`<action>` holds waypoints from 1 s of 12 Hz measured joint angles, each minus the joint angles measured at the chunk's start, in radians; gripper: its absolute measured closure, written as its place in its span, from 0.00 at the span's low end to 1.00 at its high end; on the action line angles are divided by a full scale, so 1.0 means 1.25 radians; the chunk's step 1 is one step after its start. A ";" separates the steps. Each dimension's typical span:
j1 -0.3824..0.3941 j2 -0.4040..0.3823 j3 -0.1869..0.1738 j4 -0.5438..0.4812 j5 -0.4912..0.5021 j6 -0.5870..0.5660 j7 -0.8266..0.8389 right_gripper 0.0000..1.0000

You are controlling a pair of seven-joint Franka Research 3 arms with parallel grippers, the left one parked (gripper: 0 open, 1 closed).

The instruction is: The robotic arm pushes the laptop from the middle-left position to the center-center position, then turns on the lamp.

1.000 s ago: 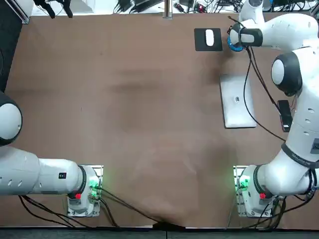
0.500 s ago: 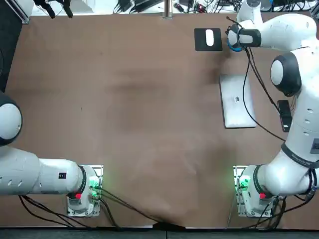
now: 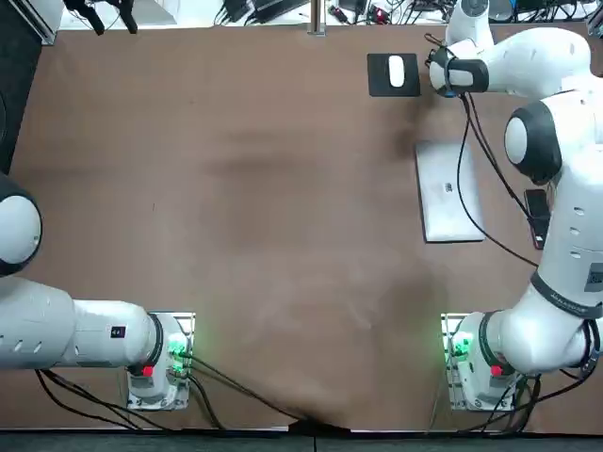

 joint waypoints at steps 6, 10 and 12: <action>0.012 0.007 -0.015 0.000 -0.038 0.014 0.000 0.98; 0.014 0.008 -0.017 0.000 -0.040 0.014 0.000 0.98; 0.016 0.008 -0.019 0.000 -0.041 0.014 0.000 0.98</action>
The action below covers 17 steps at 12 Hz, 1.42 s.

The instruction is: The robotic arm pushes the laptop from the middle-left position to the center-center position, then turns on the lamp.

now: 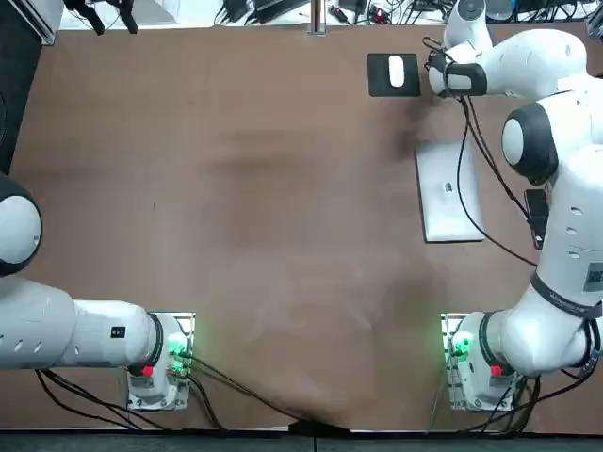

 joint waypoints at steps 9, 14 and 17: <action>0.031 0.000 -0.046 0.000 -0.005 0.000 -0.003 0.98; 0.031 0.002 -0.049 0.000 -0.005 0.001 -0.003 0.98; 0.031 0.005 -0.050 0.000 -0.005 0.002 -0.003 0.98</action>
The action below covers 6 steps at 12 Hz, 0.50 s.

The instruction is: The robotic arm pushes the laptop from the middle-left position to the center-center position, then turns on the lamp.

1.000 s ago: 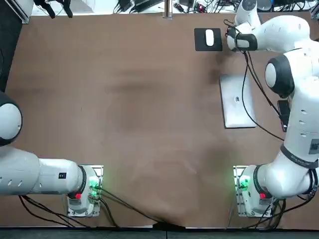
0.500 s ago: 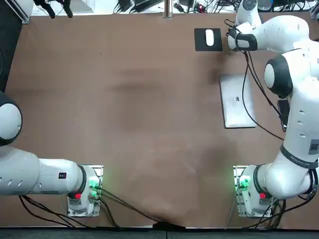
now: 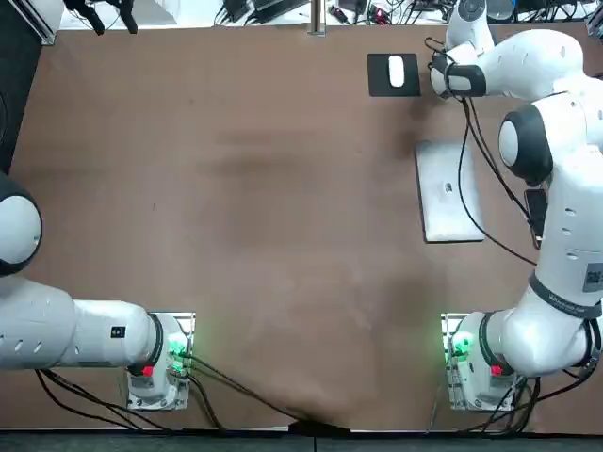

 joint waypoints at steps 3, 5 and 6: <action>0.000 0.000 0.000 0.000 0.000 0.001 0.000 0.98; 0.001 0.000 0.000 0.000 0.000 0.001 0.000 0.98; 0.003 0.000 -0.001 0.000 0.000 0.001 0.000 0.98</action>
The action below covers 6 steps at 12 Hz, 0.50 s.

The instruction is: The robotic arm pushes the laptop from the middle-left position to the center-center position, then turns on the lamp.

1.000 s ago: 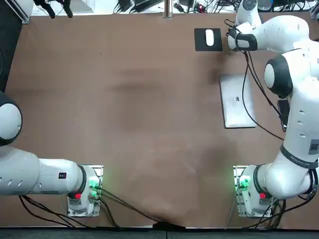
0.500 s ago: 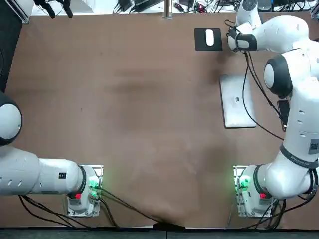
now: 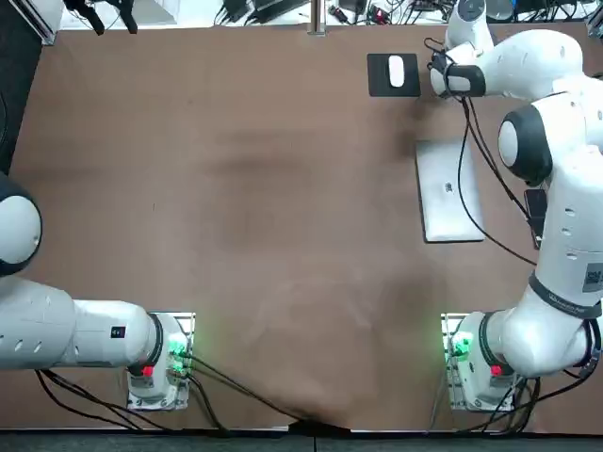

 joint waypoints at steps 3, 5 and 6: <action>0.004 0.000 -0.001 0.000 0.000 0.000 0.001 0.98; 0.008 0.000 -0.001 0.000 0.000 0.000 0.001 0.98; 0.009 0.000 -0.001 0.000 0.000 0.000 0.001 0.98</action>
